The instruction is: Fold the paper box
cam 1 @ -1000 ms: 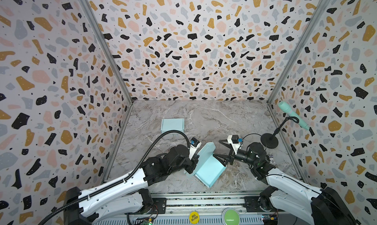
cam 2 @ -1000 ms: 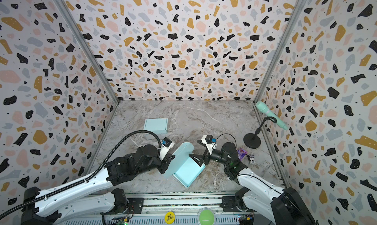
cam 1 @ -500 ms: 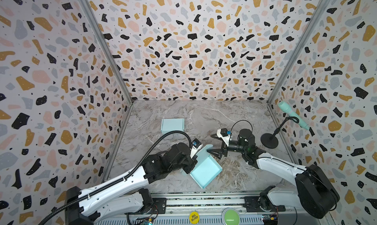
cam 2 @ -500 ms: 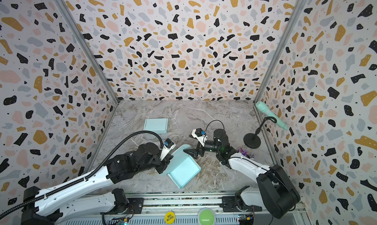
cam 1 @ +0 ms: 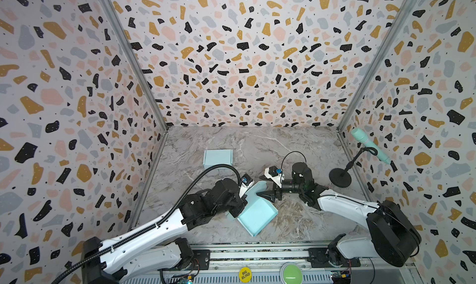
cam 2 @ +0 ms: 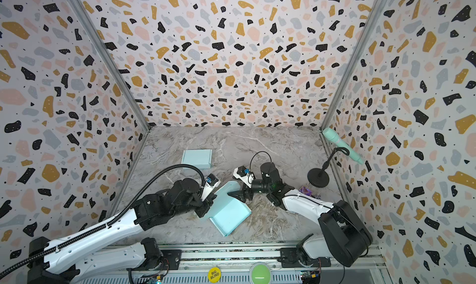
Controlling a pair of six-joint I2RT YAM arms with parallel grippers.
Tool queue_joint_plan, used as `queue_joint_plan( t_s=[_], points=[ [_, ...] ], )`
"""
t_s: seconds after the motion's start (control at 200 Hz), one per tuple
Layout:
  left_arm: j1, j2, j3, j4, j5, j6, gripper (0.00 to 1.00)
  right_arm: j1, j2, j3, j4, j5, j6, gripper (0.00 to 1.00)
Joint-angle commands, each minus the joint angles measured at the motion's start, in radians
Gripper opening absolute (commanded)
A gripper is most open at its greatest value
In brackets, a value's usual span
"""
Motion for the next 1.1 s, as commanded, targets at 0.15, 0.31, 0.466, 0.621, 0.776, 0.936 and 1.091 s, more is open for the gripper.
queue_joint_plan(
  t_s=[0.15,0.31,0.466,0.621,0.776,0.936,1.091],
  points=[
    [0.009,0.01,0.012,-0.004,-0.028,0.026,0.0,-0.001,-0.027,0.011,-0.019,0.048,-0.019,0.46],
    [0.013,0.006,0.014,-0.011,-0.033,0.03,0.0,-0.001,-0.021,0.014,-0.025,0.038,-0.023,0.43],
    [0.016,0.007,0.012,-0.013,-0.039,0.031,0.0,0.0,-0.016,0.017,-0.029,0.019,-0.026,0.38],
    [0.019,0.004,0.011,-0.01,-0.051,0.028,0.0,-0.001,-0.01,0.02,-0.038,0.017,-0.029,0.27],
    [0.02,0.002,0.012,-0.012,-0.067,0.026,0.0,0.003,0.023,0.042,-0.066,-0.012,-0.037,0.23],
    [0.021,0.011,0.014,-0.017,-0.068,0.026,0.0,0.011,0.029,0.051,-0.08,-0.026,-0.046,0.2],
    [0.022,0.008,0.017,-0.018,-0.076,0.026,0.0,0.013,0.031,0.056,-0.093,-0.032,-0.054,0.18]
  ],
)
